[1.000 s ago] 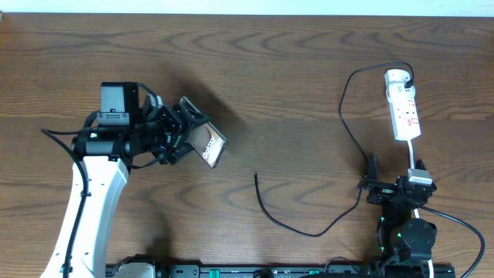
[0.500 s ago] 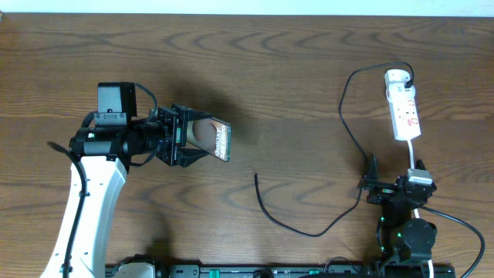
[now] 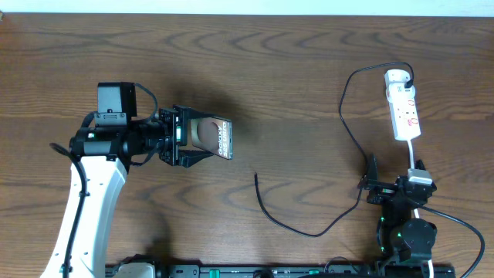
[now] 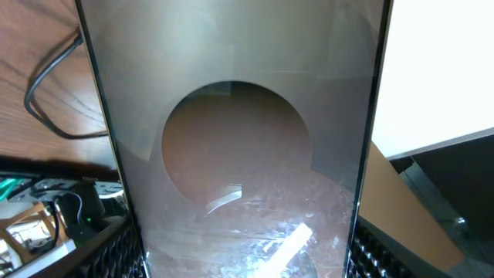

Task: Plug charger to phone and switch on socket
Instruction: 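Move the right gripper toward the phone held by the left gripper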

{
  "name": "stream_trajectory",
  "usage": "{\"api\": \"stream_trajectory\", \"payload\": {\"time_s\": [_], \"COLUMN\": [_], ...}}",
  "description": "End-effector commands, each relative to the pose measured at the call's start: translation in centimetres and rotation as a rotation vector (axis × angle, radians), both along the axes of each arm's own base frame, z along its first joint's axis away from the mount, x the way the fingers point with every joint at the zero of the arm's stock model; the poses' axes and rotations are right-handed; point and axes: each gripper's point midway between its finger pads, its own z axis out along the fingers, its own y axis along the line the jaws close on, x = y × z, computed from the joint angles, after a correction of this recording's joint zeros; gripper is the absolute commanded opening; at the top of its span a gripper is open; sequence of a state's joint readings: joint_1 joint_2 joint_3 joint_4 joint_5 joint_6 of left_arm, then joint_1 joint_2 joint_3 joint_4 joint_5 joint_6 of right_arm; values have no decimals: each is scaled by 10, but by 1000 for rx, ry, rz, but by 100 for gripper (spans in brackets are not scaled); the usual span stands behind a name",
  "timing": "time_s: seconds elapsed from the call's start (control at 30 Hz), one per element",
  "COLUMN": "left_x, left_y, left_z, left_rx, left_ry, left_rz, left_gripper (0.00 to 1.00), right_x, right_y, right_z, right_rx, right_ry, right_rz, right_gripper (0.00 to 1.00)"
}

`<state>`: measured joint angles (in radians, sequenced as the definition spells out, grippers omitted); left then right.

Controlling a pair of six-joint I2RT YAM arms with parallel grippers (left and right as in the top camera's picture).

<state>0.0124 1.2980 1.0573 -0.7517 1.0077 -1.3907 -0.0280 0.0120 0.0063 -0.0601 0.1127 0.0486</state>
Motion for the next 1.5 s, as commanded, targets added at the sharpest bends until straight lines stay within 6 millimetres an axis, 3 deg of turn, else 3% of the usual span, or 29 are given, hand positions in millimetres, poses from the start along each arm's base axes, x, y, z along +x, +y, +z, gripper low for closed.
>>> {"api": "stream_trajectory", "payload": {"time_s": [0.0, 0.17, 0.27, 0.37, 0.63, 1.07, 1.47], "left_x": [6, 14, 4, -12, -29, -31, -31], "left_y": [3, 18, 51, 83, 121, 121, 120], "left_z": [18, 1, -34, -57, -72, -92, -93], "left_rx": [19, 175, 415, 608, 832, 841, 841], "left_ry": [-83, -141, -41, 65, 159, 247, 248], "left_rz": [-1, 16, 74, 125, 170, 124, 120], "left_gripper": [7, 7, 7, 7, 7, 7, 7], "right_x": [-1, -1, -1, -1, -1, -1, -1], "right_y": [-3, -3, -3, -3, -3, -3, -3], "right_z": [0, 0, 0, 0, 0, 0, 0], "right_rx": [-2, -2, -2, -2, -2, -2, -2], "right_ry": [-1, -1, -1, -1, -1, -1, -1], "right_rz": [-14, -14, -14, -14, -14, -14, -14], "right_gripper": [99, 99, 99, 99, 99, 99, 99]}}
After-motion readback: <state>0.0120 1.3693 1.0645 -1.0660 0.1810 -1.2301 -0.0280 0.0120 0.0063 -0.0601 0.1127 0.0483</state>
